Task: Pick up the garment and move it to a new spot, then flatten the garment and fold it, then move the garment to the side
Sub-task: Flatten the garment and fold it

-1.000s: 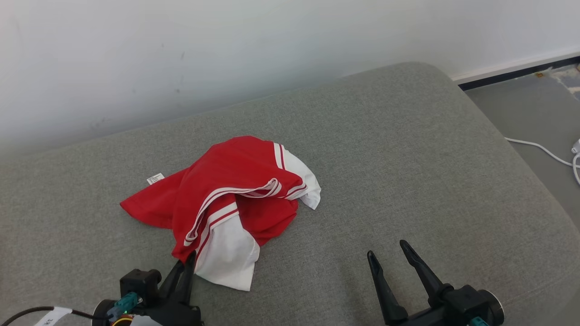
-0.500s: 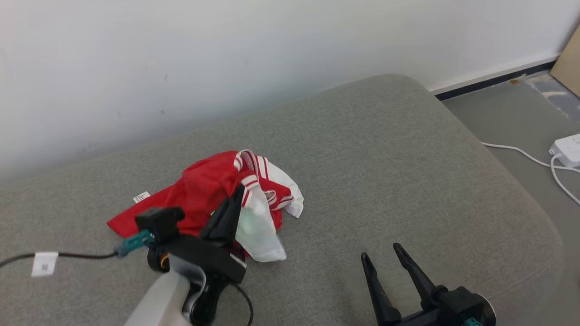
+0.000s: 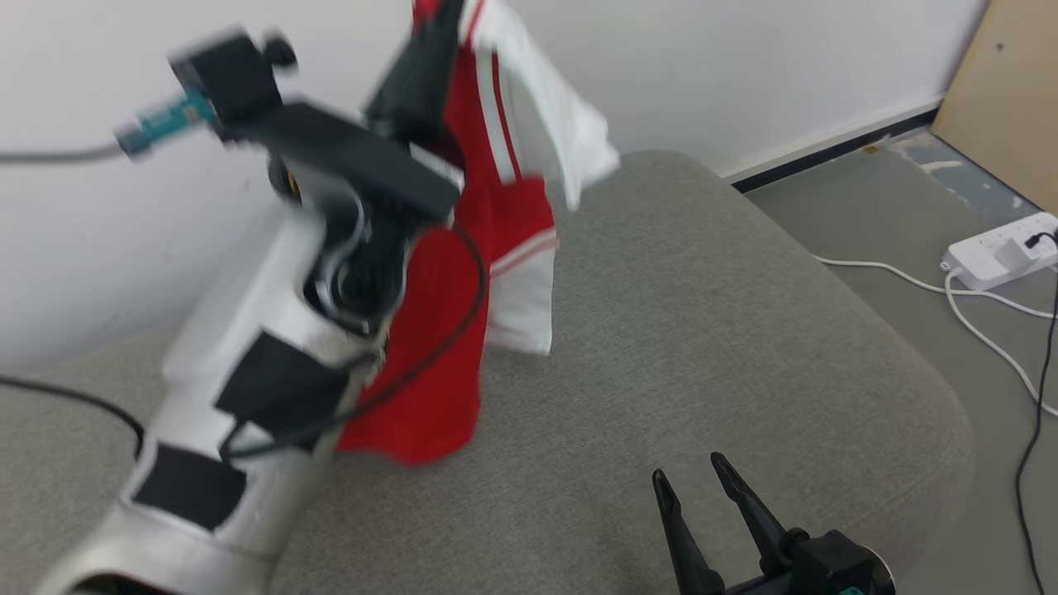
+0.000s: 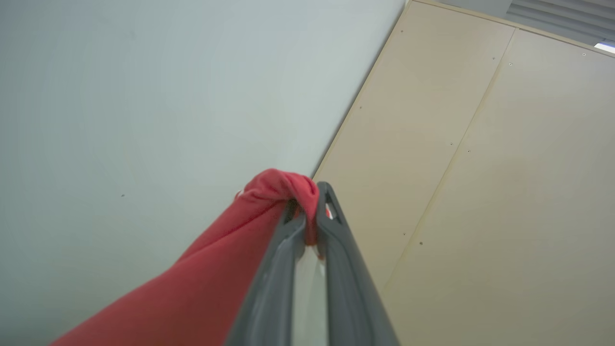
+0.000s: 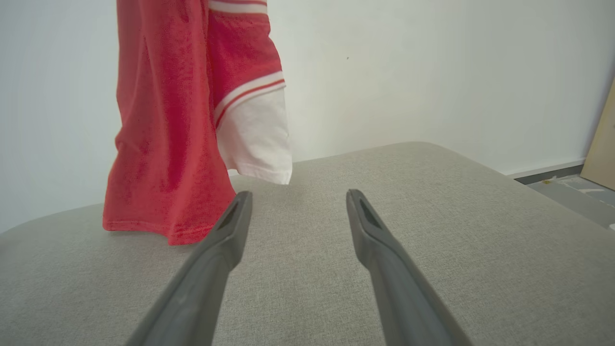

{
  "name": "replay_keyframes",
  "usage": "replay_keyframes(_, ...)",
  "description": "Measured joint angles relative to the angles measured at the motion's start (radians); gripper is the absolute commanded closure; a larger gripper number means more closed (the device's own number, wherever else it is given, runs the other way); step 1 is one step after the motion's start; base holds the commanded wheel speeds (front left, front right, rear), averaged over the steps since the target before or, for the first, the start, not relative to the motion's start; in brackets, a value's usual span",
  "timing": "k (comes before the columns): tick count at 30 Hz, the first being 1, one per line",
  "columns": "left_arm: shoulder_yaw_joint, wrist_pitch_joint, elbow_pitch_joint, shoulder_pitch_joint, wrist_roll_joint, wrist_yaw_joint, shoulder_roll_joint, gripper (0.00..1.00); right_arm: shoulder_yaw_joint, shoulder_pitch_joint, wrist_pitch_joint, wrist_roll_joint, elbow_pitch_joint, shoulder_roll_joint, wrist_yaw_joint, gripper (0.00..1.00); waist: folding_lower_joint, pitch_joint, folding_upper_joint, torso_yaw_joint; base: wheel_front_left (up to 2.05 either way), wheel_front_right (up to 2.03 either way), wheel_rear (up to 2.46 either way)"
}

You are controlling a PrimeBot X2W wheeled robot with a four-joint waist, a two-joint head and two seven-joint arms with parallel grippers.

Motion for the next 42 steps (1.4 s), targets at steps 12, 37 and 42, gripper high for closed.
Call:
replay_keyframes(12, -0.020, -0.096, 0.181, -0.261, -0.125, 0.014, 0.001, 1.00, -0.005, 0.006, 0.000, 0.006, 0.003, 0.006, 0.000, 0.00, 0.0000, -0.019, 0.0000, -0.020, 0.00, 0.00, 0.00)
replay_keyframes(37, 0.155, -0.130, -0.073, 0.697, -0.384, 0.129, 0.290, 1.00, -0.068, 0.049, 0.000, -0.009, -0.019, -0.004, 0.000, 0.00, 0.0001, 0.002, 0.0000, 0.144, 0.00, 0.00, 0.00)
replay_keyframes(42, 0.223, -0.163, -0.096, 0.815, -0.409, 0.166, 0.304, 1.00, -0.070, 0.049, 0.000, -0.009, -0.019, -0.015, 0.000, 0.00, 0.0000, -0.003, 0.0000, 0.170, 0.00, 0.00, 0.00)
